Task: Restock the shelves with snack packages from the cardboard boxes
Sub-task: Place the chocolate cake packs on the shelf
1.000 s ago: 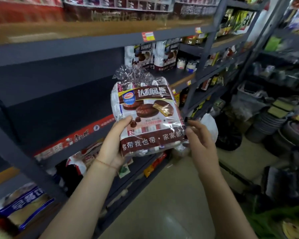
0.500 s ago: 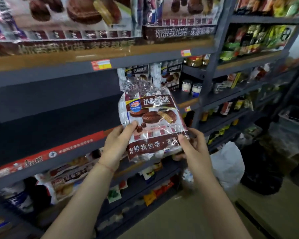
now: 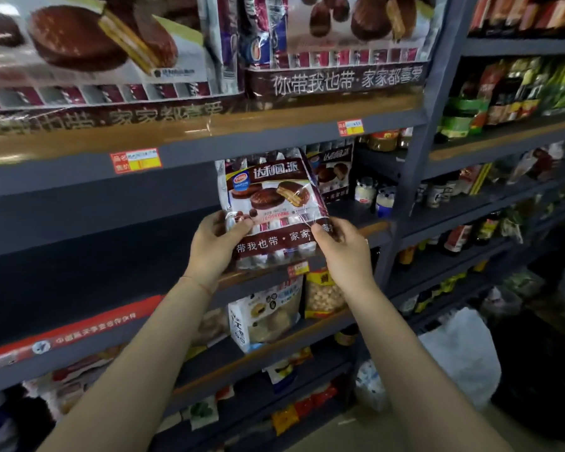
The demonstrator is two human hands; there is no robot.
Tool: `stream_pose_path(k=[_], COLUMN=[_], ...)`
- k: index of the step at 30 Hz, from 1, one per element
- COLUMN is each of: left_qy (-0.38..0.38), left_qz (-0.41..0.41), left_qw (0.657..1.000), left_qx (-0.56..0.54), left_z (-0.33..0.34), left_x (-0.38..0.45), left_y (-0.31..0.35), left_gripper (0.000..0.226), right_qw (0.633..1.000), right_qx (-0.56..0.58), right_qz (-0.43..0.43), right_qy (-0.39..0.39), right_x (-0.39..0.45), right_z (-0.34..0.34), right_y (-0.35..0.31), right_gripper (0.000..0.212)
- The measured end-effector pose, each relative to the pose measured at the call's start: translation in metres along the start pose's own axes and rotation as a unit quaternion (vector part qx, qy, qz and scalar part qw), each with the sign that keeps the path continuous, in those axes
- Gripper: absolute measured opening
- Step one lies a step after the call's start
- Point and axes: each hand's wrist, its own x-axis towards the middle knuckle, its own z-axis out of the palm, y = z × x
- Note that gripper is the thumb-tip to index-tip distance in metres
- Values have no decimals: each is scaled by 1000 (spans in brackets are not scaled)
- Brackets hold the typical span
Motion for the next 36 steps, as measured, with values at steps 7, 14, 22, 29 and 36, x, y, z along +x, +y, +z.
stream_pose_path(k=[7, 14, 22, 29, 36], left_qy=[22, 66, 89, 76, 124], left_qz=[11, 52, 35, 48, 3], left_qw=[999, 996, 990, 988, 989], left_qx=[-28, 35, 107, 129, 85], left_z=[18, 35, 41, 43, 40], left_x=[86, 136, 159, 142, 51], left_y=[-19, -30, -34, -24, -17], left_gripper=[59, 65, 43, 26, 13], right_qw=[992, 992, 992, 993, 985], right_qx=[-121, -97, -20, -3, 80], right_qz=[-2, 51, 80, 46, -8], right_qy=[-31, -56, -94, -111, -153], right_x=[97, 162, 179, 176, 99], right_z=[27, 70, 100, 74, 21], right_y=[12, 35, 36, 30, 30], right_gripper=[53, 43, 68, 42, 15])
